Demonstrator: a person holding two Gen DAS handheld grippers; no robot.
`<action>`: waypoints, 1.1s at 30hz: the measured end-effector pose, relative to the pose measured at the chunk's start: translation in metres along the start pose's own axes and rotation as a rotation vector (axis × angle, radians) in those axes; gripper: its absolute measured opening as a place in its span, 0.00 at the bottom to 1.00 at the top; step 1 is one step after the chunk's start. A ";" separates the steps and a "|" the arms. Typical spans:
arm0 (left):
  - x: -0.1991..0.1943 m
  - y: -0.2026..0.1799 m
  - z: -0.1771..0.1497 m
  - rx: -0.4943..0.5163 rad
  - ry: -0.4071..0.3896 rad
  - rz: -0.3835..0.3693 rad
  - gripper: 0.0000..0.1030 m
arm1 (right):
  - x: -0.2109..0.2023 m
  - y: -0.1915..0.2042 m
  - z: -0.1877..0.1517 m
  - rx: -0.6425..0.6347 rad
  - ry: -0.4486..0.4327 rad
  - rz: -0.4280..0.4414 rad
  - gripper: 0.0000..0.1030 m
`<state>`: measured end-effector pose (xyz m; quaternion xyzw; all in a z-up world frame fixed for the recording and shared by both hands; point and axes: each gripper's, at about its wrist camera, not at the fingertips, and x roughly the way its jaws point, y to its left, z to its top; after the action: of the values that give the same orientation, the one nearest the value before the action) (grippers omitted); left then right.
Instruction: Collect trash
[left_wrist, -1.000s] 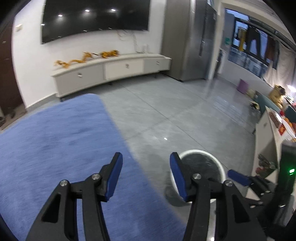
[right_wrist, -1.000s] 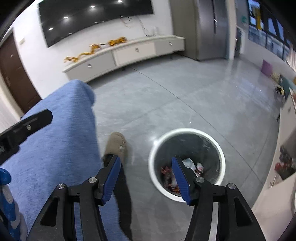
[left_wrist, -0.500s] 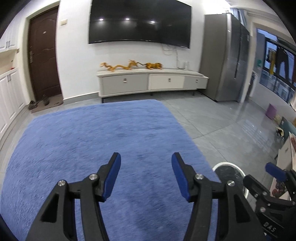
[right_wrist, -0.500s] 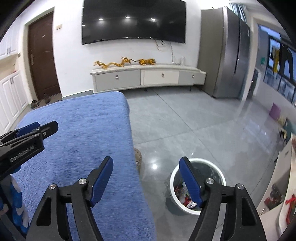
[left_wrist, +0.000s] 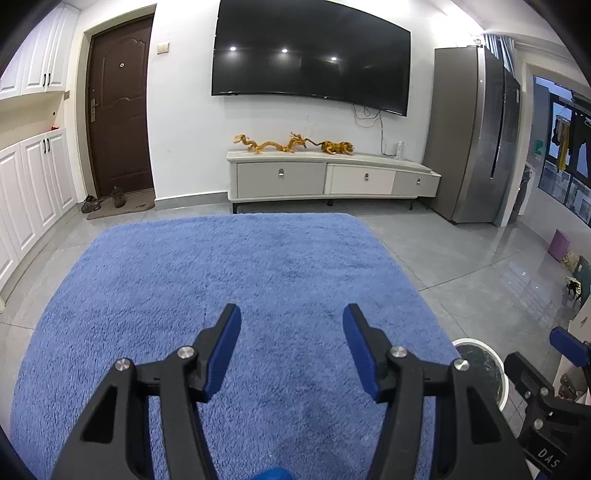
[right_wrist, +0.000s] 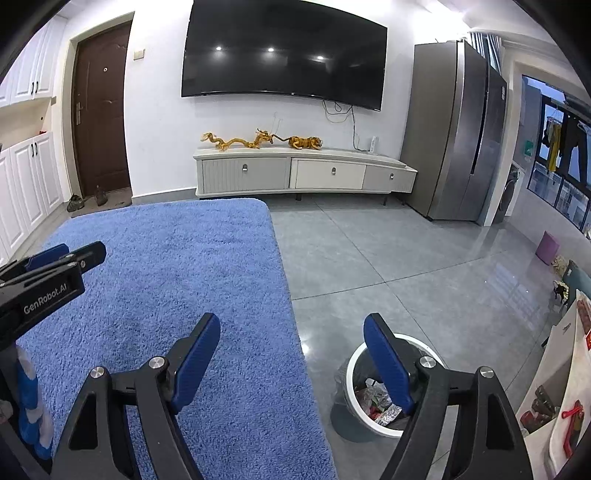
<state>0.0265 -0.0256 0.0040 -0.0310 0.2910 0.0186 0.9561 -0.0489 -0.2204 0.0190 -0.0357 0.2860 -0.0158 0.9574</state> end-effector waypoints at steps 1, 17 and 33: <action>-0.001 -0.001 -0.001 0.003 -0.002 0.000 0.54 | -0.004 -0.002 -0.003 0.001 -0.003 -0.002 0.77; -0.009 -0.025 -0.007 0.074 -0.043 -0.019 0.55 | 0.003 -0.020 -0.008 0.081 0.000 -0.053 0.78; -0.013 -0.044 -0.009 0.118 -0.074 -0.025 0.61 | 0.000 -0.030 -0.006 0.123 -0.031 -0.075 0.78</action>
<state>0.0127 -0.0703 0.0061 0.0225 0.2558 -0.0095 0.9664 -0.0528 -0.2506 0.0162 0.0122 0.2679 -0.0686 0.9609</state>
